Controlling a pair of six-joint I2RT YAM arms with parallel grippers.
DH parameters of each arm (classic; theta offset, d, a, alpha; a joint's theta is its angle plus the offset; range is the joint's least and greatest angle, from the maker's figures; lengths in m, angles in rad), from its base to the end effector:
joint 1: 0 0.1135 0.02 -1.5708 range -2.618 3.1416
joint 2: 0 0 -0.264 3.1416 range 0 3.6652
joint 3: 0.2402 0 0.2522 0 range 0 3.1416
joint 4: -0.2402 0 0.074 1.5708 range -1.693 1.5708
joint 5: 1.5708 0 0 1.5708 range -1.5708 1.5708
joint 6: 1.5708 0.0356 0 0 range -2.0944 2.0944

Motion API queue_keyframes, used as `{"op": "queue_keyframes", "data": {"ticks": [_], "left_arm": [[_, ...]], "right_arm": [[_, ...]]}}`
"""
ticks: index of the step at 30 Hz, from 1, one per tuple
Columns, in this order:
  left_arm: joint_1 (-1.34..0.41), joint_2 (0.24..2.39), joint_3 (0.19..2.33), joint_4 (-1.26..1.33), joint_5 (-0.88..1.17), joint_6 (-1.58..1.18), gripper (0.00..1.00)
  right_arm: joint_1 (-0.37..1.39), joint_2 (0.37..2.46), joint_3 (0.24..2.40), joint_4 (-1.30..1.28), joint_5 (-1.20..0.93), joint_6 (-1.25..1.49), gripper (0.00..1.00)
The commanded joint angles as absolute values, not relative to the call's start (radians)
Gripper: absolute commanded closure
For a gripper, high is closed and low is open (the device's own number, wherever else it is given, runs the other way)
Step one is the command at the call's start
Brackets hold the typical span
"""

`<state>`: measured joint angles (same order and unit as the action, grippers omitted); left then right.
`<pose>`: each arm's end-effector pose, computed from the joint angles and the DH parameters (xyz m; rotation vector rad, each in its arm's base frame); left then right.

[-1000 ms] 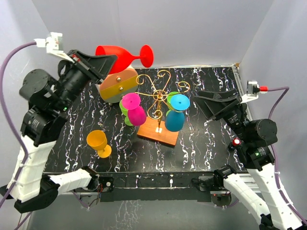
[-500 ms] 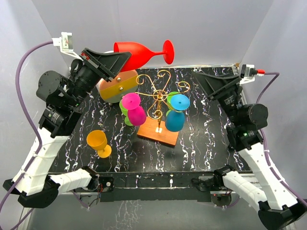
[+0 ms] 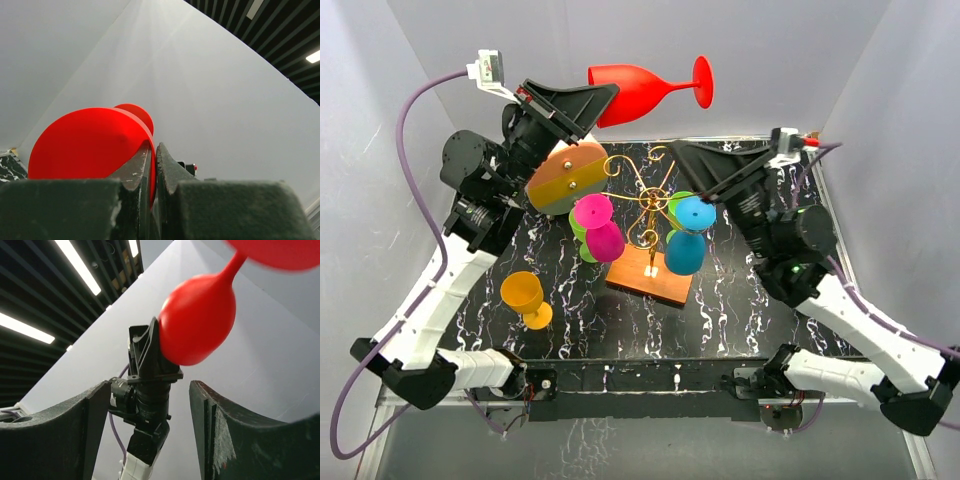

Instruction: Place the wine glass upside down on the wine glass rack

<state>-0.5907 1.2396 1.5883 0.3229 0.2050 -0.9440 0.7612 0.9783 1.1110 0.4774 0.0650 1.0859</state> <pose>0.1862 -0.1336 0.5710 0.0340 1.0183 -1.5074 0.1444 0.1344 0.4871 0.2444 1.0694 1.6548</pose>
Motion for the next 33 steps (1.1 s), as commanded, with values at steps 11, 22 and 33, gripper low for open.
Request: {"op": "queue_keyframes", "data": {"ticks": [11, 22, 33], "left_arm": [[-0.589, 1.158, 1.542, 0.446, 0.169, -0.953, 1.0], [-0.589, 1.13, 1.53, 0.441, 0.197, -0.988, 1.0], [-0.59, 1.087, 1.465, 0.449, 0.208, -1.05, 1.0]], "right_arm": [[0.939, 1.175, 1.267, 0.762, 0.439, 0.945, 0.39], [0.939, 1.247, 1.354, 0.738, 0.486, 1.06, 0.51], [0.94, 1.261, 1.378, 0.68, 0.524, 1.109, 0.58]]}}
